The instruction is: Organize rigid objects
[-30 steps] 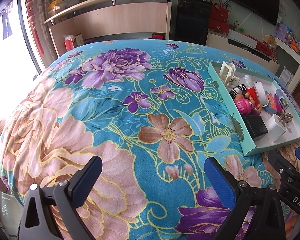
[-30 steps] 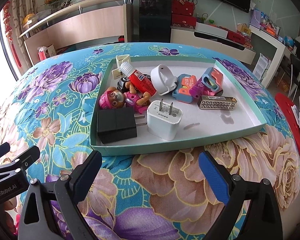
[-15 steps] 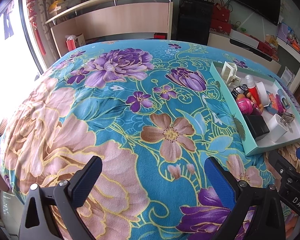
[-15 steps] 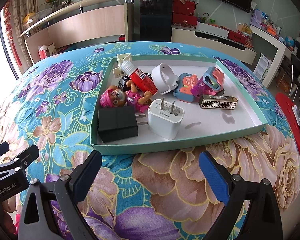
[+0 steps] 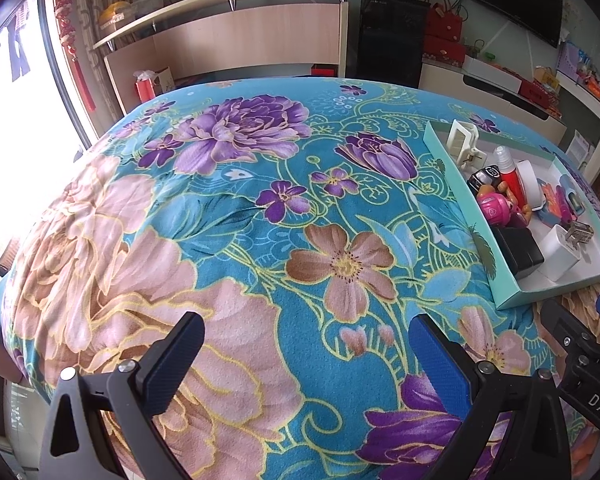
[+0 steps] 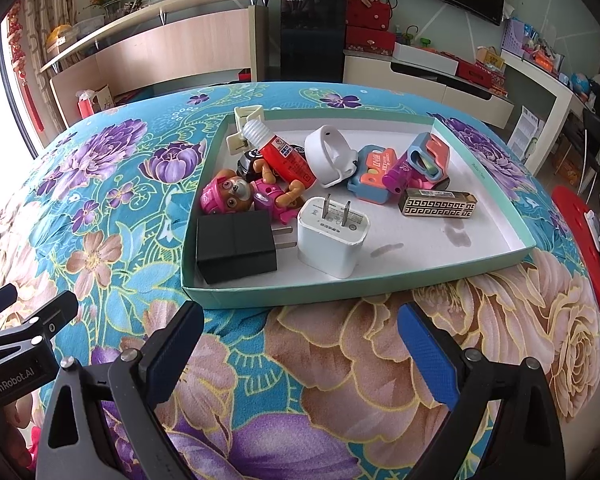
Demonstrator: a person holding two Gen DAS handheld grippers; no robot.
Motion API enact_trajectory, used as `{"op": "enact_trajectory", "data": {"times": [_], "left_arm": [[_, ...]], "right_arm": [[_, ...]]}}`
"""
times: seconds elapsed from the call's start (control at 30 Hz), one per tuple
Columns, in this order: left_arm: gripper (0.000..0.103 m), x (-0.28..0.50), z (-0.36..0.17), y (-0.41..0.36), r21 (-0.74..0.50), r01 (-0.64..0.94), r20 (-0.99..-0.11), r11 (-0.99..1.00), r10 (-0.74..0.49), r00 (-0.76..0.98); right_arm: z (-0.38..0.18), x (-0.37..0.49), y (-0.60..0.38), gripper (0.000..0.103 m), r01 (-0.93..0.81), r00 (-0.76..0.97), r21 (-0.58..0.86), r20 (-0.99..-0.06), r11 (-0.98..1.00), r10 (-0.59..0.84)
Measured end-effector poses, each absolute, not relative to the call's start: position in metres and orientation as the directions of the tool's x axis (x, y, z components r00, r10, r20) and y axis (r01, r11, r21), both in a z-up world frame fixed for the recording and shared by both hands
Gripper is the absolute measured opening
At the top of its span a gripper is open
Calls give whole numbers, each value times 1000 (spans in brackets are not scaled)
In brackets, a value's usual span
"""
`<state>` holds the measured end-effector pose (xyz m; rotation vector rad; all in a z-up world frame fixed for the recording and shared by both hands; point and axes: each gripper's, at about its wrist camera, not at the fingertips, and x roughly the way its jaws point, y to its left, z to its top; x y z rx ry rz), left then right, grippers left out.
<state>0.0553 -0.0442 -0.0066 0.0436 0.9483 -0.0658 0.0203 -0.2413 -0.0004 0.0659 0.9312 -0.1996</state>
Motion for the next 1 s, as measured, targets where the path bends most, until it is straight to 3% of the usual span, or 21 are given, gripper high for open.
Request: {"op": "enact_trajectory", "data": {"times": [1.0], "left_arm": [[103, 55, -6, -44, 35, 59, -813, 998, -6, 583]], "right_arm": [[-2, 21, -240, 97, 197, 579, -28, -803, 980, -139]]}}
